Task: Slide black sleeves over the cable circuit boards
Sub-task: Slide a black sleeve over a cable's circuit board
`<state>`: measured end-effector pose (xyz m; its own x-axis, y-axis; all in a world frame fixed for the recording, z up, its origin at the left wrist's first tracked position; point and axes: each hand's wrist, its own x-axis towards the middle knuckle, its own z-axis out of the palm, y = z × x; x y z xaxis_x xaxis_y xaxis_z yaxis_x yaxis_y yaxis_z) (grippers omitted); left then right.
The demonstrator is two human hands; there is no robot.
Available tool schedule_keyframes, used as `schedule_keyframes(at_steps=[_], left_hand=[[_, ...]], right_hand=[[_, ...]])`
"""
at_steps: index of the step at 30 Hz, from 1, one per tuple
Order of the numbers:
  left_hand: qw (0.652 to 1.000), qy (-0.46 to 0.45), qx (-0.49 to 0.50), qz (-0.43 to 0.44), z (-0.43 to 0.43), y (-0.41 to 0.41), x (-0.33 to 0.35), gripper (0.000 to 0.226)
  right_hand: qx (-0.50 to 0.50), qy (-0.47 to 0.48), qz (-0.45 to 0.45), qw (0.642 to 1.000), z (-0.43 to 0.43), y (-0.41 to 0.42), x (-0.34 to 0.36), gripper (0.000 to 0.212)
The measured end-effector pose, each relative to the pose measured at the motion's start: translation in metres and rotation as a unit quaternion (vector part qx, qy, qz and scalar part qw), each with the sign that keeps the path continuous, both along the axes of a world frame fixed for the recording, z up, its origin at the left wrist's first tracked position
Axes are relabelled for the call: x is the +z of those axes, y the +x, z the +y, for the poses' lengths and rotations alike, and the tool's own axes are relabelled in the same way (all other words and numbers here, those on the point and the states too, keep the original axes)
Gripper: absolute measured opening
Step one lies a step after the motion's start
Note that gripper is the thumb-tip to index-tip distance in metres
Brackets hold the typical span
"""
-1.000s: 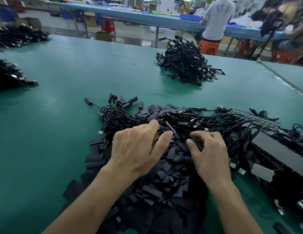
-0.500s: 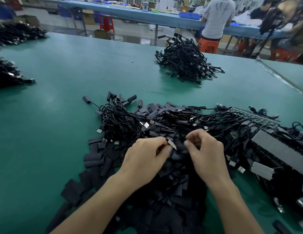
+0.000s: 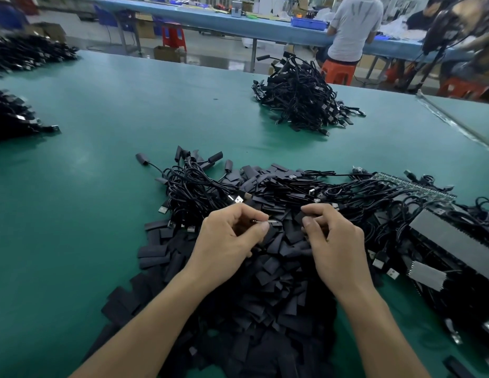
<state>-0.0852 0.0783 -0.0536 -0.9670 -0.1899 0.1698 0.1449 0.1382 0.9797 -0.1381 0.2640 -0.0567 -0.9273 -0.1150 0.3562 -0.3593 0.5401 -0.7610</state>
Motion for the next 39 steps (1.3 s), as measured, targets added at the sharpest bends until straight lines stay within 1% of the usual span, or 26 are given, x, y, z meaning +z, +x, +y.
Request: schedule_keyframes(at_steps=[2, 6, 8, 10, 12, 14, 16, 18, 19, 20, 22, 24, 26, 27, 28, 32, 35, 37, 39], left_hand=[[1.0, 0.018, 0.018, 0.007, -0.001, -0.001, 0.0, 0.014], [0.999, 0.027, 0.04, 0.021, -0.002, -0.003, -0.002, 0.016], [0.998, 0.014, 0.051, 0.026, 0.0, -0.003, -0.003, 0.017], [0.997, 0.001, 0.066, 0.029, 0.001, -0.003, -0.004, 0.02], [0.997, -0.01, 0.071, 0.03, 0.001, -0.003, -0.005, 0.019], [0.997, -0.009, 0.069, 0.026, 0.001, -0.003, -0.006, 0.019], [0.998, -0.004, 0.064, 0.022, 0.0, -0.003, -0.007, 0.019], [0.998, 0.0, 0.057, 0.019, 0.0, -0.002, -0.008, 0.02], [0.998, 0.001, 0.053, 0.019, -0.001, -0.002, -0.008, 0.021], [0.999, 0.0, 0.049, 0.02, -0.001, -0.002, -0.008, 0.022], [0.999, -0.009, 0.039, 0.019, -0.002, -0.001, -0.007, 0.023], [0.999, -0.023, 0.027, 0.013, -0.002, -0.001, -0.006, 0.026], [0.999, -0.048, 0.014, 0.005, -0.001, -0.001, -0.007, 0.029], [0.998, -0.061, 0.01, 0.003, 0.0, -0.001, -0.007, 0.029], [0.998, -0.069, 0.007, 0.002, 0.0, -0.001, -0.007, 0.028], [0.998, -0.058, 0.011, -0.004, -0.002, -0.002, -0.007, 0.028], [0.998, -0.063, 0.006, -0.003, -0.001, -0.002, -0.006, 0.019], [0.997, -0.073, -0.002, 0.003, -0.001, -0.001, -0.006, 0.01], [0.997, -0.076, -0.011, 0.01, -0.001, 0.0, -0.006, 0.007]], right_hand=[[-0.004, 0.007, 0.006, 1.0, 0.001, 0.001, 0.002, 0.02], [-0.015, 0.083, 0.009, 0.996, 0.003, 0.001, 0.004, 0.012], [0.012, 0.121, -0.003, 0.993, 0.005, 0.001, 0.007, 0.01], [0.052, 0.199, -0.033, 0.978, 0.005, 0.003, 0.009, 0.021], [0.057, 0.263, -0.057, 0.961, 0.004, 0.004, 0.008, 0.034], [0.034, 0.272, -0.074, 0.959, 0.005, 0.004, 0.007, 0.039], [0.012, 0.252, -0.083, 0.964, 0.006, 0.003, 0.007, 0.034], [-0.002, 0.227, -0.078, 0.971, 0.007, 0.003, 0.008, 0.023], [-0.005, 0.212, -0.068, 0.975, 0.007, 0.004, 0.008, 0.017], [-0.005, 0.197, -0.05, 0.979, 0.007, 0.004, 0.009, 0.015], [-0.005, 0.157, 0.003, 0.988, 0.005, 0.005, 0.011, 0.018], [0.005, 0.061, 0.032, 0.998, 0.002, 0.006, 0.013, 0.017], [0.043, -0.067, 0.012, 0.997, -0.001, 0.008, 0.016, 0.016], [0.064, -0.11, -0.002, 0.992, -0.003, 0.009, 0.016, 0.017], [0.08, -0.129, -0.009, 0.988, -0.005, 0.009, 0.016, 0.017], [0.095, -0.13, -0.023, 0.987, -0.008, 0.009, 0.014, 0.02], [0.117, -0.118, -0.035, 0.986, -0.009, 0.008, 0.013, 0.029], [0.146, -0.143, -0.05, 0.978, -0.012, 0.009, 0.013, 0.034], [0.166, -0.168, -0.056, 0.97, -0.014, 0.011, 0.013, 0.035]])
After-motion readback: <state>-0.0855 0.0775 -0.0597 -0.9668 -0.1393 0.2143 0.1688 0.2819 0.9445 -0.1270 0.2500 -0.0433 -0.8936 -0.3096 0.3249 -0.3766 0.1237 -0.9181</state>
